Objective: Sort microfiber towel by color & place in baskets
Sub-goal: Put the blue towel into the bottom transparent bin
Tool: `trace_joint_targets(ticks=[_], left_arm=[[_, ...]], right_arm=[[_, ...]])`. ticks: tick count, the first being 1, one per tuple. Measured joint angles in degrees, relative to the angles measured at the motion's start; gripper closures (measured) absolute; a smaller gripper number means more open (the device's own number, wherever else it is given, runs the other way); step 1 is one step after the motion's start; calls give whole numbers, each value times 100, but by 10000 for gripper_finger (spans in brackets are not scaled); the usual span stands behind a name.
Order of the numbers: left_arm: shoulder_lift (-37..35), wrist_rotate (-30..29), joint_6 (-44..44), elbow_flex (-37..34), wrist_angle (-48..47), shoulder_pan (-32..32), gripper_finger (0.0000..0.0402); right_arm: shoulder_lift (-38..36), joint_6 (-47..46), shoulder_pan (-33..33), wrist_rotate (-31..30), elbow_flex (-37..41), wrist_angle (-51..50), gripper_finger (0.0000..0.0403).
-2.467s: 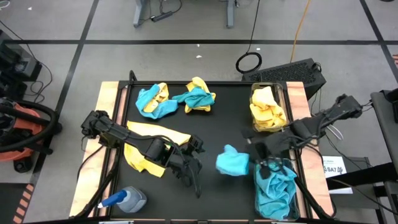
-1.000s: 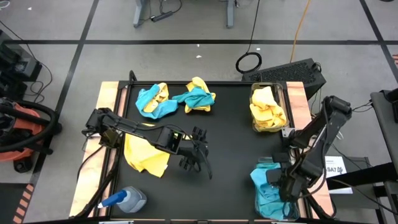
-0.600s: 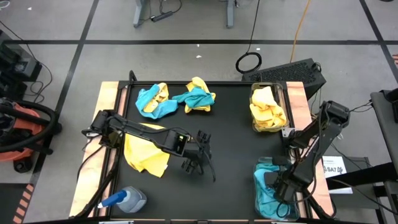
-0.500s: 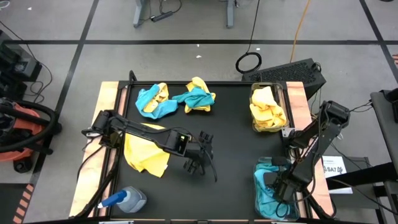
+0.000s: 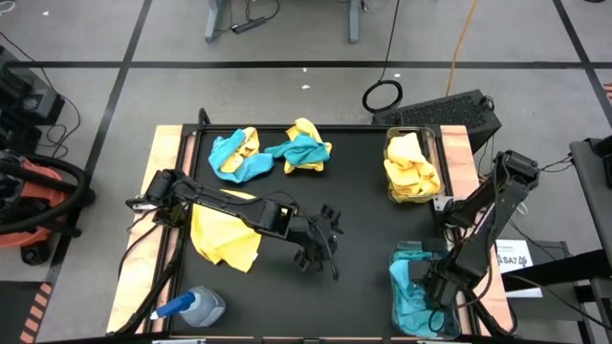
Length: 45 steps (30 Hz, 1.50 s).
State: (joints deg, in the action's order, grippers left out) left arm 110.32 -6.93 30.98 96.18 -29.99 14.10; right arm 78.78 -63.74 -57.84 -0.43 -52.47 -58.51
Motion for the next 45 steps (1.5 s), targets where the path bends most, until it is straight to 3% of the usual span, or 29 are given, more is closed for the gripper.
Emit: trace_joint_targets(ticks=[9,17,24,34,41,45], left_arm=[[0,312,39,0,204,-131,93],[250,1138,-50,2,1127,-128,93],[888,1373,-43,0,2497,-107,93],[1332,1169,-59,30,4047,-172,93],[1458,983,-61,33,4057,-177,93],[1516,985,-64,33,3982,-174,93]], right_arm=[[-720,-333,-2,-464,-852,-555,181],[-909,-328,-17,-745,-1187,-978,164],[-911,-318,-17,-745,-1187,-906,201],[-911,59,-30,-827,-1187,-508,303],[-867,319,-76,-976,-1002,-526,390],[-741,168,-76,-592,-651,-484,392]])
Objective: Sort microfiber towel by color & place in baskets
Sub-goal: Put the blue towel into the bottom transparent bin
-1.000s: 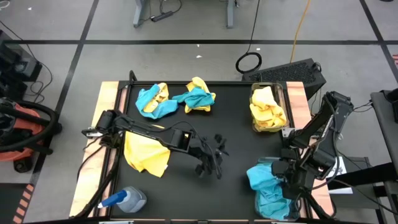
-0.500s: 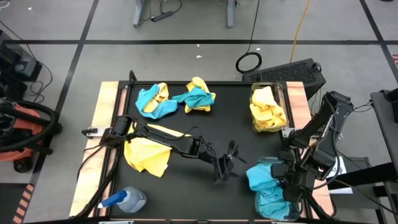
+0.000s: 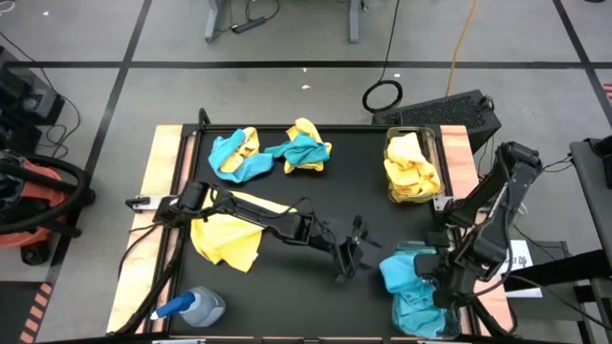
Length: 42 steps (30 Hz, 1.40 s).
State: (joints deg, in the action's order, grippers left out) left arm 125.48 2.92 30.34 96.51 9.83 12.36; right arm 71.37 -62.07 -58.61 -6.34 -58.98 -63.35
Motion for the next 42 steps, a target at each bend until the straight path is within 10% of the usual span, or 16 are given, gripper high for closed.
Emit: trace_joint_targets(ticks=[17,28,42], left_arm=[[5,2,-3,-4,-247,-2,93],[5,4,-2,-4,-356,-2,93],[4,7,-8,-4,-651,2,93]], right_arm=[[204,-591,-29,812,1943,2194,394],[-246,-1103,-33,895,763,615,317],[-300,-934,-39,-555,-1115,-835,228]])
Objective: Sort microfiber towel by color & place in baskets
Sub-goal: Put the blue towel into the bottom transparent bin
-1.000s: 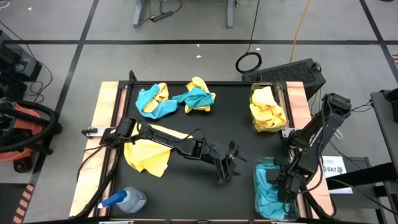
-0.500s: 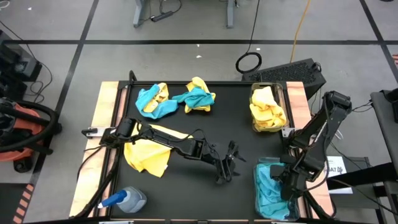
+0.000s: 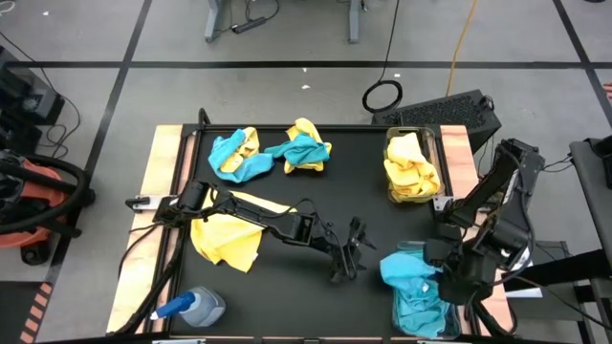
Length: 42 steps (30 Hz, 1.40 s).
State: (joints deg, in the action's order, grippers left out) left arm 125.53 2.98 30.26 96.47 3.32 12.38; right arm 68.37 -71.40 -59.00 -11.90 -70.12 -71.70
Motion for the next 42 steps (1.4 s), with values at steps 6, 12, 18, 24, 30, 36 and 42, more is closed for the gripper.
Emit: trace_joint_targets(ticks=[6,12,18,24,30,36,42], left_arm=[[-2,0,0,0,15,0,93],[-2,0,0,0,10,2,93],[-2,0,0,0,10,2,93],[-2,0,0,0,17,1,93],[-4,0,-6,0,17,0,93],[-13,0,-13,0,22,2,93],[-13,1,-12,0,22,0,93]], right_arm=[[112,863,25,-1293,-14,486,230],[581,1350,189,-1522,-14,625,238],[1136,1544,290,-1498,-14,641,234],[1481,1418,319,-1314,195,483,231],[1574,1044,374,-973,558,494,231],[1572,1045,434,-741,620,573,259],[1572,1206,439,-180,620,402,381]])
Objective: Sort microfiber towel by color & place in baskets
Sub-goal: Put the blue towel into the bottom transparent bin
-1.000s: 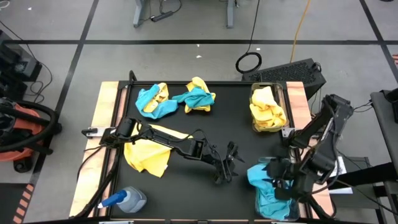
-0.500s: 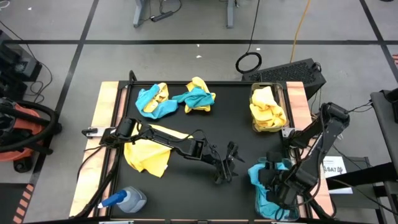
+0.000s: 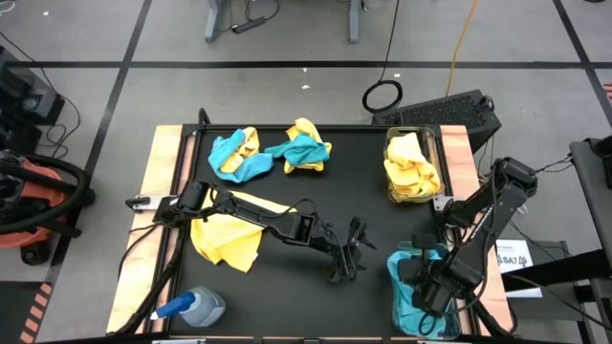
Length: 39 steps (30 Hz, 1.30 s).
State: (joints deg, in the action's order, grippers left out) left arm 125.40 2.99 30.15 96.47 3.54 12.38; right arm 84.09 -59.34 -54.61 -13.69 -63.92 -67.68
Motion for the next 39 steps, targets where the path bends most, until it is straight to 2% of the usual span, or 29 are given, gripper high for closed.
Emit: trace_joint_targets(ticks=[6,16,24,30,36,39], left_arm=[[0,-1,5,0,-1,0,93],[0,-1,16,-2,-309,0,93],[0,-8,20,-2,-427,0,93],[0,-63,44,-2,-479,-4,93],[0,-608,221,-2,-736,-4,93],[-41,-914,239,-2,-986,-7,93]], right_arm=[[-7,-268,0,287,211,-52,396],[-11,-474,0,536,1453,1445,392],[-62,-356,3,649,1419,1446,388],[-260,-347,2,678,1031,1162,337],[-319,-449,2,664,314,302,260],[-321,-393,2,566,-82,-17,234]])
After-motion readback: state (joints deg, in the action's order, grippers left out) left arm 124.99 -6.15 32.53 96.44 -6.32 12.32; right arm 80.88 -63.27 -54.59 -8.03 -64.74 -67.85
